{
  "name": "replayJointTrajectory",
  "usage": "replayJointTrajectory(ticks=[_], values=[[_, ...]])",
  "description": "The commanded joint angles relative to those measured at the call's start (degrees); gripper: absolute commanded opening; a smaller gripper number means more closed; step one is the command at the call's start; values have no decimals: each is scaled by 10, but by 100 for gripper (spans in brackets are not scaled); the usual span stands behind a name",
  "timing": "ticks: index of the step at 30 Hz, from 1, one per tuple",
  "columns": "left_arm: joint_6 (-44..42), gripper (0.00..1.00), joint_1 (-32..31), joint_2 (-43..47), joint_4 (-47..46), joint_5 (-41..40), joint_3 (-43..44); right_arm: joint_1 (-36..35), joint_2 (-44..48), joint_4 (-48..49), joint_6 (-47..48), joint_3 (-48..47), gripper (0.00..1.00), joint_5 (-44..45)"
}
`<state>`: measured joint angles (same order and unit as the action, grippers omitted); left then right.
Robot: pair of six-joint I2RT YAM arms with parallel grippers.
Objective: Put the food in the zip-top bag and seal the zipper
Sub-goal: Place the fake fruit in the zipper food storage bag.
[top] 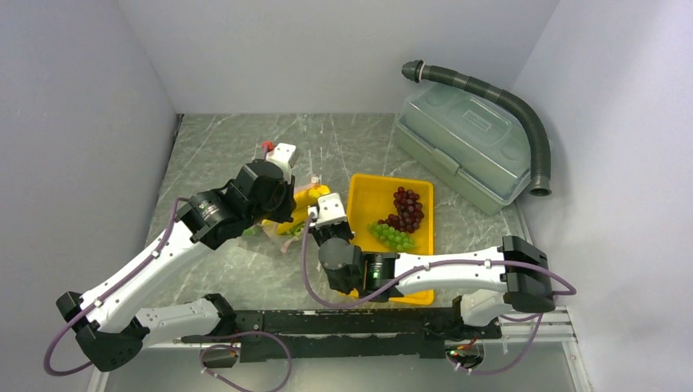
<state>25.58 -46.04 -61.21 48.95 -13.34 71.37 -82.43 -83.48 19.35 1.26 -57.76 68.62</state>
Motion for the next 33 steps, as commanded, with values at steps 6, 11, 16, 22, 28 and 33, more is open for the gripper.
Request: replayJointTrajectory(ticks=[6, 11, 16, 22, 28, 33], values=[[28, 0, -1, 27, -8, 41, 39, 32, -6, 92, -39, 16, 0, 54], [47, 0, -1, 18, -20, 93, 40, 44, -33, 112, -69, 3, 0, 19], [55, 0, -1, 18, -31, 114, 37, 57, -56, 175, -59, 1, 0, -15], [60, 0, -1, 13, -48, 146, 33, 76, -77, 117, -140, -34, 0, -73], [50, 0, -1, 17, -54, 143, 33, 95, -85, 65, -220, -42, 2, -159], [37, 0, -1, 37, -54, 127, 32, 130, -54, 52, -287, 4, 33, -274]])
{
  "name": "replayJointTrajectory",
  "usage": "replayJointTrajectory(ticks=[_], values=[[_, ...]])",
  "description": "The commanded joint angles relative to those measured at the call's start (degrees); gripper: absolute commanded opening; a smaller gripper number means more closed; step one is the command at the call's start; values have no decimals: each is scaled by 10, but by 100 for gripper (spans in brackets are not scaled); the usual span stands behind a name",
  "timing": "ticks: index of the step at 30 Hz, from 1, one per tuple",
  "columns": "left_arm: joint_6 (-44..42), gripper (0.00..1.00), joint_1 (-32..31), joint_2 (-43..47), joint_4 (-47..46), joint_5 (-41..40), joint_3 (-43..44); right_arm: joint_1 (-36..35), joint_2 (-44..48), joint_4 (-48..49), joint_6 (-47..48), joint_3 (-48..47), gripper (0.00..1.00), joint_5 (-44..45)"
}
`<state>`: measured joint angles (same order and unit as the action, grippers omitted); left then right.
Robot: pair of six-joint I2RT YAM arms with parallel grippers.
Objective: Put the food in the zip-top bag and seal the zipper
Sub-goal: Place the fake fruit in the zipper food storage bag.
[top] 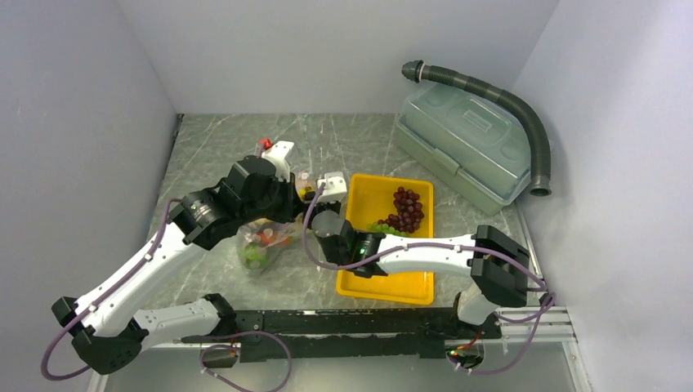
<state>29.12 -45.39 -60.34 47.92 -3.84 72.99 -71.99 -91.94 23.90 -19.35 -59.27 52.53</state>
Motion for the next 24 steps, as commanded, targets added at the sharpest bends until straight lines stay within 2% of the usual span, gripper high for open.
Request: replayJointTrajectory(ticks=[1, 5, 7, 15, 24], values=[[-1, 0, -7, 32, -44, 21, 16, 34, 38, 15, -85, 33, 35, -138], [-12, 0, -7, 48, -44, -4, 14, 51, 80, 34, -90, 78, 53, -203], [-16, 0, -7, 53, -39, -18, 13, 54, 99, 30, -83, 88, 58, -220], [-20, 0, -7, 59, -29, -52, 7, 55, 171, -47, -65, 83, 67, -220], [-22, 0, -7, 57, -38, -79, -3, 55, 235, -198, -69, 44, 70, -182]])
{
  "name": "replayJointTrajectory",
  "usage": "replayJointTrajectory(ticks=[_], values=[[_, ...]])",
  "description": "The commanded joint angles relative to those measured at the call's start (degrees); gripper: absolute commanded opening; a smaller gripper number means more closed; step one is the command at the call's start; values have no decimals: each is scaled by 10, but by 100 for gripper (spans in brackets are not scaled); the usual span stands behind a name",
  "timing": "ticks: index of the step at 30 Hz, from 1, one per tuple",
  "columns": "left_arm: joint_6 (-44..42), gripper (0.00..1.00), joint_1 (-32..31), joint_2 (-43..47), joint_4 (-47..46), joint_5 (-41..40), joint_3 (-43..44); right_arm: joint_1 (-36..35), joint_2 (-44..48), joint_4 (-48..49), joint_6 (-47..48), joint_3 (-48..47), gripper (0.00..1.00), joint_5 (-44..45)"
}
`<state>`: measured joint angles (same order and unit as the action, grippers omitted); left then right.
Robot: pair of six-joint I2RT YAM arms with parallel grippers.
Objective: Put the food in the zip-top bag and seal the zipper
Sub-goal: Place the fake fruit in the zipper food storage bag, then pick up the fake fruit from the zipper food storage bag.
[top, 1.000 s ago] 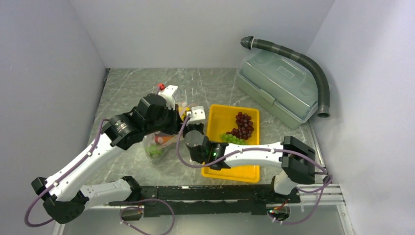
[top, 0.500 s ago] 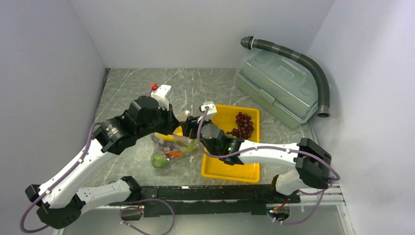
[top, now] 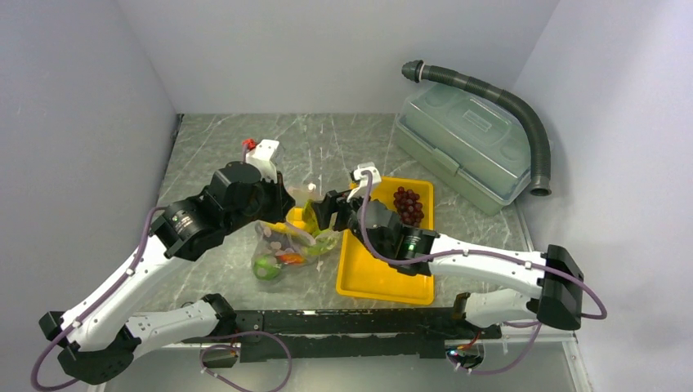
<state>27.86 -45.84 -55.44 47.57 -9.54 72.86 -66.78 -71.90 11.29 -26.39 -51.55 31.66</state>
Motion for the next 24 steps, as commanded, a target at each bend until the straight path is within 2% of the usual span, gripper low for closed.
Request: replayJointTrajectory(ticks=[1, 7, 17, 24], values=[[-10, 0, -2, 8, -35, -24, -2, 4, 43, -89, 1, -37, 70, 33], [-22, 0, -1, 8, -42, -34, -5, 23, 79, -226, 8, -66, 69, 58], [-52, 0, -1, 8, -62, -33, -18, 127, 93, -465, -2, -94, 71, -11], [-75, 0, -1, 12, -79, -23, -31, 216, 74, -483, -5, -34, 79, -103]])
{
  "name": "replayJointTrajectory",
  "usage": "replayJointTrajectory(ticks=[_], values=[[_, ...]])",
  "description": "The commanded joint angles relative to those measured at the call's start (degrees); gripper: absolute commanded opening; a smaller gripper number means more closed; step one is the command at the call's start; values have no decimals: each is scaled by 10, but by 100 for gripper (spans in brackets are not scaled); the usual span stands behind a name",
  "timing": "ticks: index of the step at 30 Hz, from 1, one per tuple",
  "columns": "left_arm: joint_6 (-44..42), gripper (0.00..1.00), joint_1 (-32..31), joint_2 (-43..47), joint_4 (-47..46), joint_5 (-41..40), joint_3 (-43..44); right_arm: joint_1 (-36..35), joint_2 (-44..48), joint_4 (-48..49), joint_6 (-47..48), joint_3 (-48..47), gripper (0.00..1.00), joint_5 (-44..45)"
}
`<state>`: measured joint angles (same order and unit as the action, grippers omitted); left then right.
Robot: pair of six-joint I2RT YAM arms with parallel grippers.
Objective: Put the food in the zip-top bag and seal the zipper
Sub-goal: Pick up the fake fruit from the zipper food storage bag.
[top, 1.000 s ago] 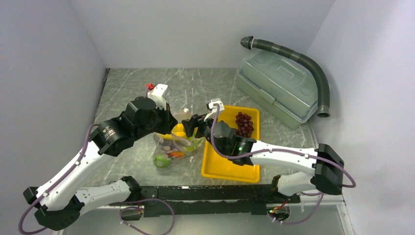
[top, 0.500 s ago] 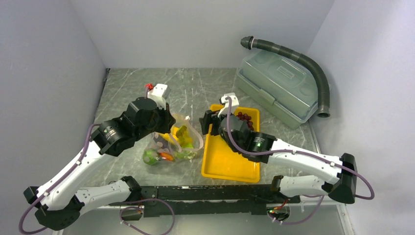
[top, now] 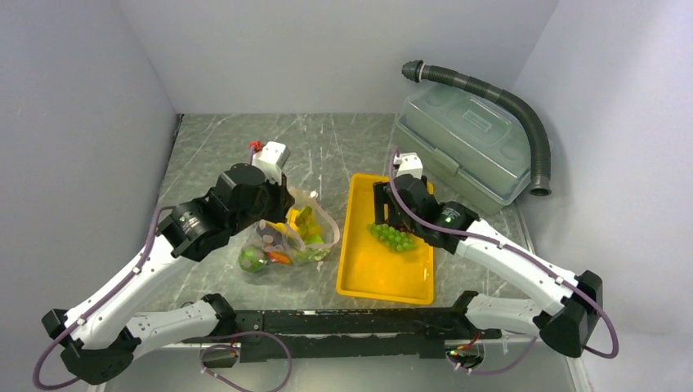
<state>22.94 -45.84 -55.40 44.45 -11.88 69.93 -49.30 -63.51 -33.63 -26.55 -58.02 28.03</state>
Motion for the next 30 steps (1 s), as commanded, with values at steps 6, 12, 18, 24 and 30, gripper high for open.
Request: replayJointTrajectory(ticks=[6, 12, 18, 24, 30], values=[[-37, 0, 0, 15, -52, 2, -11, 96, -59, 4, 7, 76, 84, -140], [-41, 0, 0, 15, -50, 5, -17, 125, -111, 47, 12, 103, 84, -187], [-43, 0, 1, 20, -52, 5, -21, 137, -162, 69, 15, 113, 82, -199], [-42, 0, 2, 19, -51, 6, -22, 141, -201, 79, 19, 114, 75, -213], [-42, 0, 3, 19, -52, 7, -24, 141, -221, 63, 20, 112, 53, -199]])
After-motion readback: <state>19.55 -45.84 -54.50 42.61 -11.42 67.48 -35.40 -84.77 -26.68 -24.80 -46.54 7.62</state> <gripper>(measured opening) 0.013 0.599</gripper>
